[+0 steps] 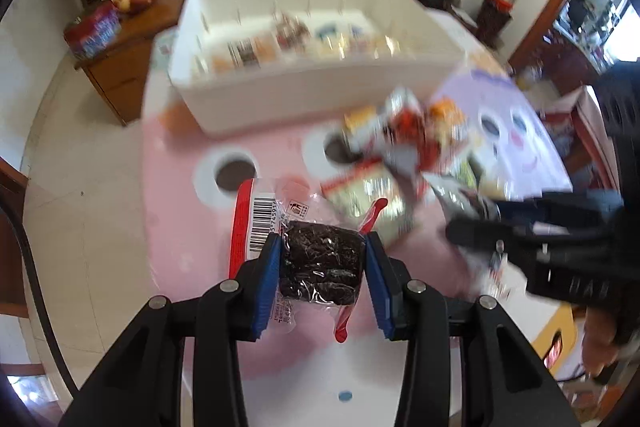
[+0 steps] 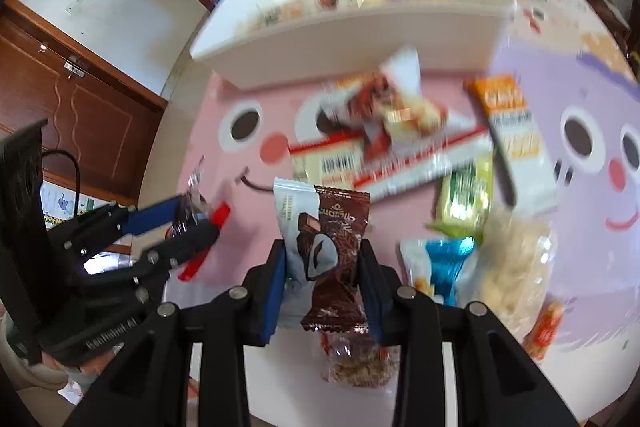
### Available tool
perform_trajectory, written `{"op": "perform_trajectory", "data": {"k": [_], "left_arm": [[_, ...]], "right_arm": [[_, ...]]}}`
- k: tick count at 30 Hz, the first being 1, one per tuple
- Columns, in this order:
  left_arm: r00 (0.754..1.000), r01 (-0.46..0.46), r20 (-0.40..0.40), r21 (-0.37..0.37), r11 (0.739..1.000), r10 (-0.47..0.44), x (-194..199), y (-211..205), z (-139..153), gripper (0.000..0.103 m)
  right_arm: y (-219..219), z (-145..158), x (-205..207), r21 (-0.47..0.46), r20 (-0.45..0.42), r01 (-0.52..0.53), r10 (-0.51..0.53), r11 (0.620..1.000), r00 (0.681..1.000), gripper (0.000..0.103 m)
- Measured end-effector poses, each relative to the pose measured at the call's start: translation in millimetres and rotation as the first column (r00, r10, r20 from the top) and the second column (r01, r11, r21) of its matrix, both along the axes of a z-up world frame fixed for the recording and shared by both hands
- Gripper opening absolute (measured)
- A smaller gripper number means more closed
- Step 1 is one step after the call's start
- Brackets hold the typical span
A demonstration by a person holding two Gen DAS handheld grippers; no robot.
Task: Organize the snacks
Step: 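Carry the dark chocolate bag in the left tool over the white bin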
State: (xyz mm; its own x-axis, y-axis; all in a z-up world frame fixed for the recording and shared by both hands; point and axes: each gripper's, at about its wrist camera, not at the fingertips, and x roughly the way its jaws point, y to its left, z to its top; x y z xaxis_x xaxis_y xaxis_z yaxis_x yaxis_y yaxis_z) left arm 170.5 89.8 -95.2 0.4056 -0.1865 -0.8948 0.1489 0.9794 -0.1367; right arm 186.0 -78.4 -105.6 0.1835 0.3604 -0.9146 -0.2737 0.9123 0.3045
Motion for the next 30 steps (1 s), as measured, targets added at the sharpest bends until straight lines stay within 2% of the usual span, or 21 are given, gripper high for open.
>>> {"op": "perform_trajectory", "data": {"k": [11, 16, 24, 30], "left_arm": [[0.981, -0.084, 0.177, 0.001, 0.996, 0.082, 77, 16, 92, 0.039], [0.968, -0.117, 0.223, 0.016, 0.993, 0.111, 108, 14, 115, 0.04], [0.964, -0.165, 0.211, -0.01, 0.986, 0.163, 156, 15, 122, 0.04], [0.965, -0.18, 0.194, -0.006, 0.984, 0.178, 180, 10, 114, 0.04]], "right_arm": [[4, 83, 54, -0.036, 0.212, 0.052, -0.043, 0.998, 0.976, 0.034], [2, 114, 93, -0.053, 0.27, 0.098, -0.08, 0.994, 0.96, 0.035], [-8, 146, 151, -0.039, 0.322, 0.185, -0.163, 0.982, 0.933, 0.035], [-10, 145, 183, -0.024, 0.303, 0.213, -0.196, 0.977, 0.932, 0.035]]}}
